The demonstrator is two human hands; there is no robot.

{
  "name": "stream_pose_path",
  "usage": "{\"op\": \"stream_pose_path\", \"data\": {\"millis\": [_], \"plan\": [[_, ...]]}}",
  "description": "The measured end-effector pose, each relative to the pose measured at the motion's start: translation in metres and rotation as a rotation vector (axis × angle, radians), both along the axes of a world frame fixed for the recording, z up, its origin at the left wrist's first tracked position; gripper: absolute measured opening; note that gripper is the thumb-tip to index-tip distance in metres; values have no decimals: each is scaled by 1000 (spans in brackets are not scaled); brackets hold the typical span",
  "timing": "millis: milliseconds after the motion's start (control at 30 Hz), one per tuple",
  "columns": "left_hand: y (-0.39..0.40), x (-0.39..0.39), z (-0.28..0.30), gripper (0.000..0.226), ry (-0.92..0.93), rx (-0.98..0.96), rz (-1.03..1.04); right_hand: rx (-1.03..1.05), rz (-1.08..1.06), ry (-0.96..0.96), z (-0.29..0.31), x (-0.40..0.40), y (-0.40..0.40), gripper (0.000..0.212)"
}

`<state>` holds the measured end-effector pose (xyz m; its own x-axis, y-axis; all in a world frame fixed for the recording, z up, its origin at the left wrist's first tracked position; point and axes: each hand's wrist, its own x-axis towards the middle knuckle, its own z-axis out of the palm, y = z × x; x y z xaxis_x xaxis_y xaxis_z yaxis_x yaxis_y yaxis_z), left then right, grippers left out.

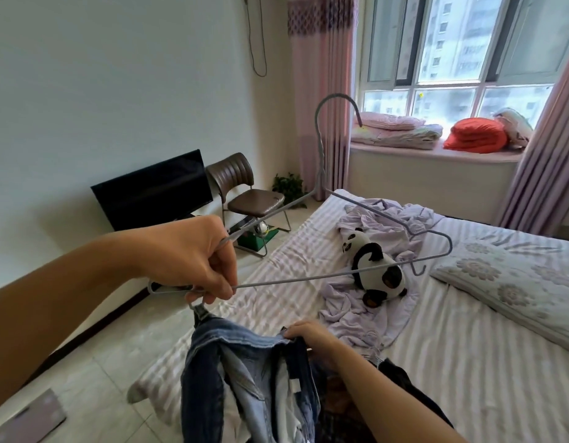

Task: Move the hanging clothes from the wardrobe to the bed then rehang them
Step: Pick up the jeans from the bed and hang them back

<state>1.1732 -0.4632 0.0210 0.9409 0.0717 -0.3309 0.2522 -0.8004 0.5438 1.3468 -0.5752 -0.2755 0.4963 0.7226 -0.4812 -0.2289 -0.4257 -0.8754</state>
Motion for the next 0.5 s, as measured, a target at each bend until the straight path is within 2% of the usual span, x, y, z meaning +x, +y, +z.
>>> {"op": "stream_pose_path", "data": {"millis": [133, 300, 400, 500], "plan": [[11, -5, -2, 8, -8, 0, 32, 99, -97, 50, 10, 1, -21, 18], [20, -11, -4, 7, -5, 7, 74, 233, -183, 113, 20, 7, -48, 16], [23, -11, -3, 10, -19, 3, 100, 241, -266, 62, 28, 10, -62, 29], [25, -10, -3, 5, -29, 24, 116, 197, -365, -81, 39, 13, -76, 15]]}}
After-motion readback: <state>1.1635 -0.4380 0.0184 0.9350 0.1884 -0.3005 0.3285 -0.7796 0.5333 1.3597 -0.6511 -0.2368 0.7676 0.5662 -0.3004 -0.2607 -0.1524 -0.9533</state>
